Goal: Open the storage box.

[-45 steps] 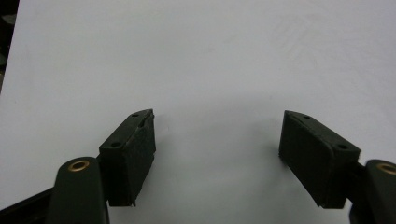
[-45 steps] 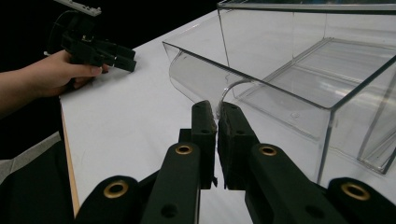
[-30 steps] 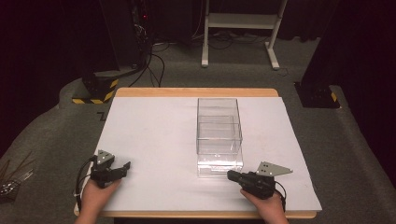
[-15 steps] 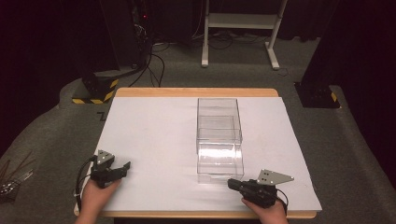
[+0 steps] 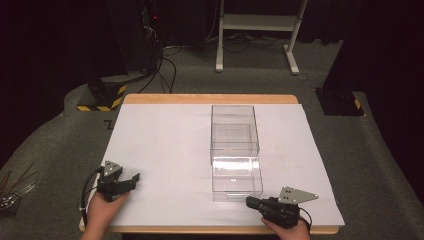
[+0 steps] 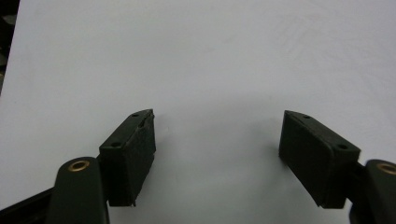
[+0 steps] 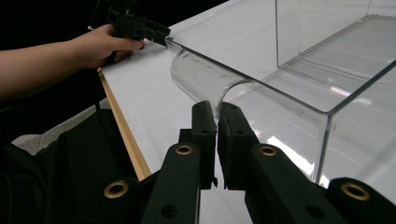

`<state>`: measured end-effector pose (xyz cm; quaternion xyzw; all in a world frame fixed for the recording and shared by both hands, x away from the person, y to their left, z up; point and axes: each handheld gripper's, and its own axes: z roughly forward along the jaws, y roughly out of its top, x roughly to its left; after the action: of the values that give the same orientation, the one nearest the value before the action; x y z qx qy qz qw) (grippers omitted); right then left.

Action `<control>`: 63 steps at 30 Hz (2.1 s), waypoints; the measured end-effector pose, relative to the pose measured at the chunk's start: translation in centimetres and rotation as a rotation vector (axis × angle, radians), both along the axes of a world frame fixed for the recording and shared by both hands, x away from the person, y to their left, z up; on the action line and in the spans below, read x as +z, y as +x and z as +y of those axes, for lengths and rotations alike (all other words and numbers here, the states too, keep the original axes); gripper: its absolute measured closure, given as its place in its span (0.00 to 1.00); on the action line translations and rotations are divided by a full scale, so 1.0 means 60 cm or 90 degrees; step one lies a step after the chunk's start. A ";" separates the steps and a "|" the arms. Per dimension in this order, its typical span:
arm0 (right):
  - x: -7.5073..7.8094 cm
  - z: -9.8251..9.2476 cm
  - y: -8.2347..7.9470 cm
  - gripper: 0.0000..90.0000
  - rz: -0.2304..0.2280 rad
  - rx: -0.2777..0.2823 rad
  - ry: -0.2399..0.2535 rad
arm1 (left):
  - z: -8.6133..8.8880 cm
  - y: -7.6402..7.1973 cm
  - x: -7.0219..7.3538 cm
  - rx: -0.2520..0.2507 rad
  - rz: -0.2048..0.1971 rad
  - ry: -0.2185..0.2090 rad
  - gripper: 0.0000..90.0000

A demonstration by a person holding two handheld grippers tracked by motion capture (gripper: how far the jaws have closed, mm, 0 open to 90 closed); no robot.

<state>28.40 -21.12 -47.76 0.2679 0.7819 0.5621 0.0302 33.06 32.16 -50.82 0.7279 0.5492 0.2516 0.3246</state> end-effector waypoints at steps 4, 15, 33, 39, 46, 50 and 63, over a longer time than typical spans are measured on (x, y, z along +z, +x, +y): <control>0.000 -0.002 -0.004 0.95 -0.003 0.002 -0.001 | 0.000 0.000 0.000 0.000 0.000 0.000 0.30; 0.000 -0.003 -0.006 0.94 -0.004 0.000 -0.002 | 0.000 0.000 0.000 0.000 0.000 0.000 0.30; 0.017 -0.017 -0.007 0.88 -0.027 -0.015 0.019 | 0.000 0.000 0.000 0.000 0.000 0.000 0.30; 0.038 -0.022 -0.007 0.87 -0.054 -0.024 0.029 | 0.000 0.000 0.000 0.000 0.000 0.000 0.30; 0.052 -0.026 0.006 0.86 -0.070 -0.051 0.036 | 0.000 0.000 0.000 0.001 -0.001 -0.001 0.30; 0.056 -0.024 0.017 0.85 -0.080 -0.073 0.028 | 0.000 0.000 0.000 0.000 0.000 0.000 0.30; 0.052 -0.043 0.056 0.79 -0.085 -0.173 0.004 | 0.000 0.000 0.000 0.000 0.000 0.000 0.30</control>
<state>31.76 -23.70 -44.63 0.3337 0.7326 0.5720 0.1571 33.07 32.18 -50.82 0.7279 0.5490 0.2514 0.3248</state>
